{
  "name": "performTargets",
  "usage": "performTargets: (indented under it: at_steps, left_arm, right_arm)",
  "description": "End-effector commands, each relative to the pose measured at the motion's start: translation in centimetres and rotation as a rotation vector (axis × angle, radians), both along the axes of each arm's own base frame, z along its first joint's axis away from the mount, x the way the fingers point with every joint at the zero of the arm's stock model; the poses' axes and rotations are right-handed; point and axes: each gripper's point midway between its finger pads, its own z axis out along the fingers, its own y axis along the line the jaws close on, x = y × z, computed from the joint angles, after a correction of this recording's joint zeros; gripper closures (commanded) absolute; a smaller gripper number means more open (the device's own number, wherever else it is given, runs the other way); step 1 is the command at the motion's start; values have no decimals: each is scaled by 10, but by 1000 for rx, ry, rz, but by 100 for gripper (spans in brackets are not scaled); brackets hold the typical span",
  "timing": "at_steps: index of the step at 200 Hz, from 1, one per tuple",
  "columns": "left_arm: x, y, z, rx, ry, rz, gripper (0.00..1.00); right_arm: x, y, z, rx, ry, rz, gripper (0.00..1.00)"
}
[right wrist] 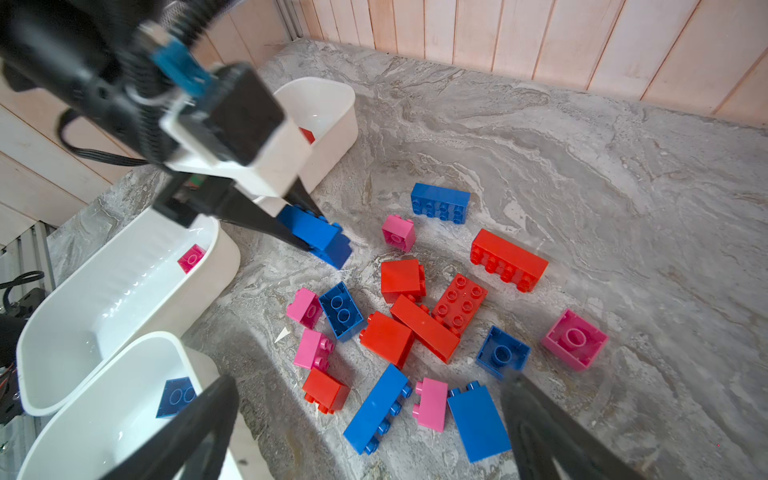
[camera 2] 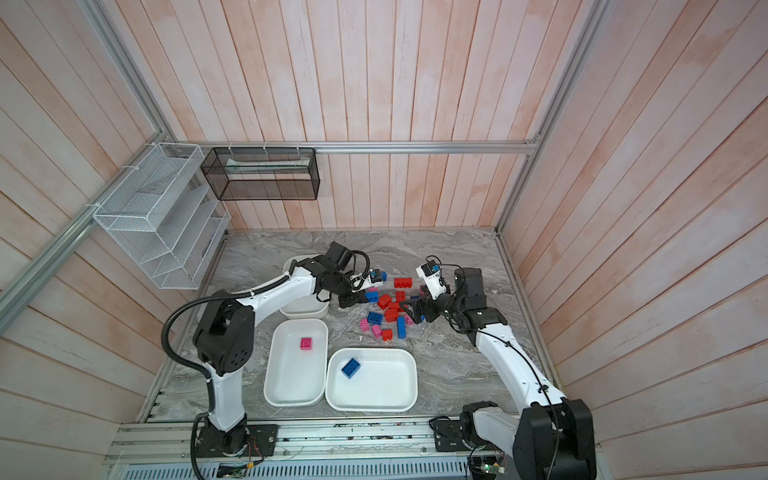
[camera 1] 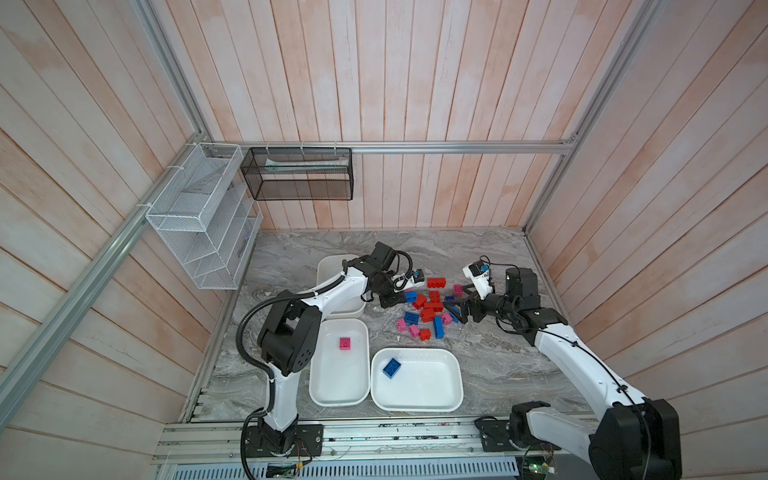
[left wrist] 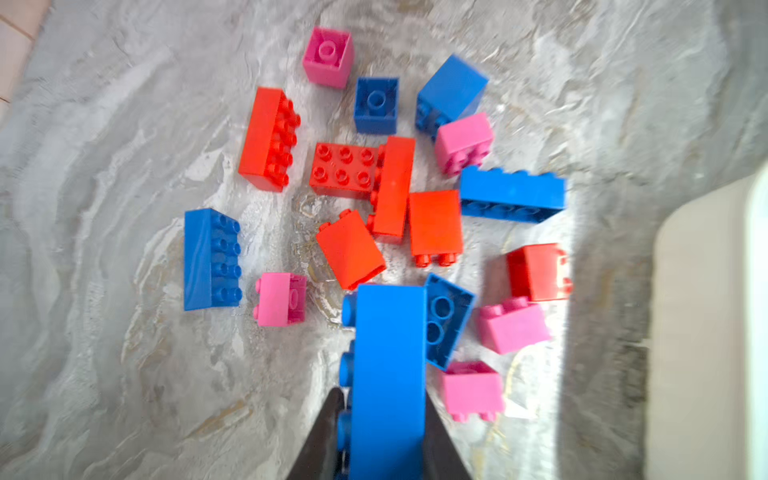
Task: Sort the legos into containers by color
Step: 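Reach the left gripper back to the pile and grasp a long blue brick, then carry the long blue brick to the nearest tub and release it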
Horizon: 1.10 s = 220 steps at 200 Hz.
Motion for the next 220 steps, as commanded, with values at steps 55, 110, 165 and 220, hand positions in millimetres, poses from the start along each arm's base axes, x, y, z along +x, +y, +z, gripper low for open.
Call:
performTargets:
  at_steps: [55, 110, 165, 220]
  left_arm:
    - [-165, -13, 20, -85, 139, 7, 75]
    - [-199, -20, -33, 27, 102, 51, 74]
    - [-177, -26, -65, 101, 7, 127, 74]
    - [-180, -19, -76, 129, -1, 135, 62]
  right_arm:
    - [-4, -3, 18, 5, -33, -5, 2]
    - [-9, -4, 16, 6, -32, -3, 2]
    - [-12, -7, 13, -3, -37, -14, 2]
    - [-12, -7, 14, -5, -38, -14, 2]
